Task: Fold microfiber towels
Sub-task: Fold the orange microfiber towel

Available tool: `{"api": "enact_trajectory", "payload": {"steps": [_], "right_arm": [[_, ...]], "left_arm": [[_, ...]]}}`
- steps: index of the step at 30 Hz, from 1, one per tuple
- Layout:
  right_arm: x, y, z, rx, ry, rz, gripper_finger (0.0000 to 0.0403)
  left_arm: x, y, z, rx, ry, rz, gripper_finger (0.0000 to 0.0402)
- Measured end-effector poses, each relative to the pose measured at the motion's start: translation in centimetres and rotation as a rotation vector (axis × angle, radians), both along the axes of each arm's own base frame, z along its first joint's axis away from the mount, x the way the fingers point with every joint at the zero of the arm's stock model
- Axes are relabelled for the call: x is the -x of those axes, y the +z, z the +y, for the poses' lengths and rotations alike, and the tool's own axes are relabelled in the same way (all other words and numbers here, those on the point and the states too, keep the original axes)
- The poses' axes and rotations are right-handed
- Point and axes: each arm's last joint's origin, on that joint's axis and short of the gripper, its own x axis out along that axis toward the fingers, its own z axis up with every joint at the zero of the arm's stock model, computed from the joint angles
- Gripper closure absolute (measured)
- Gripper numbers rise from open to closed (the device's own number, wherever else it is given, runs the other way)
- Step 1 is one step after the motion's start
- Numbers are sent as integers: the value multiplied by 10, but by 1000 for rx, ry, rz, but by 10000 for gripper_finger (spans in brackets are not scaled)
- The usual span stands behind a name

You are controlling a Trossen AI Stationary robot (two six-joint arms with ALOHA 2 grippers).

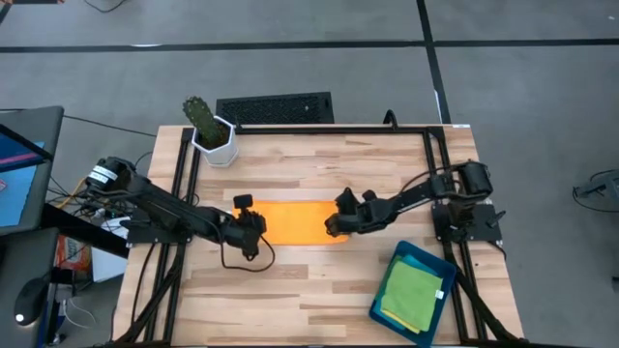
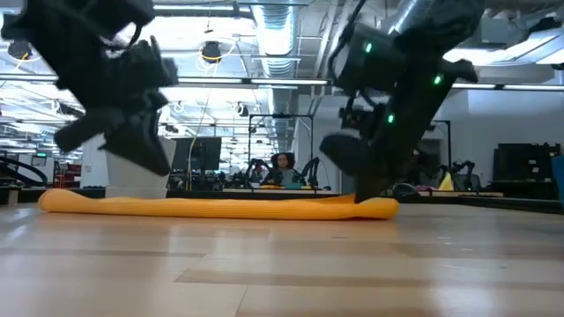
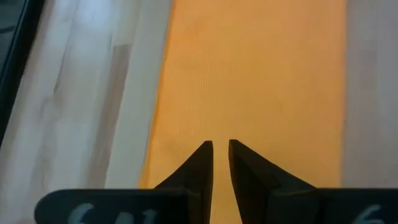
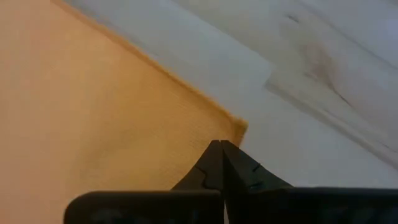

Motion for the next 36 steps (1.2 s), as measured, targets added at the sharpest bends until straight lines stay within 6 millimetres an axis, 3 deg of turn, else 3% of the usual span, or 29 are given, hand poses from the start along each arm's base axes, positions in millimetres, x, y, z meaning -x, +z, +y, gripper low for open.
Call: {"api": "enact_trajectory", "payload": {"steps": [7,11,15,18,21,26,29,33,36], "right_arm": [[-3,-14,-2,-7,-3,41,387],[2,1,4,-36,23,21,383],[7,29,6,33,12,-72,389],[4,34,5,65,-7,-131,389],[-4,24,2,60,-22,-146,384],[-7,-13,-5,15,-37,-22,388],[-7,-18,-7,11,-52,-2,391],[-1,-8,-2,4,-36,10,382],[3,18,10,42,-13,-65,381]], "left_arm": [[19,-34,15,90,66,-24,356],[21,-37,16,109,90,-29,356],[19,-35,16,106,82,-35,356],[19,-35,16,101,84,-38,356],[17,-34,15,108,84,-61,356],[15,-33,15,115,83,-83,356],[15,-33,15,120,80,-82,356],[15,-33,15,123,83,-84,356],[10,-27,13,145,100,-116,356]]}}
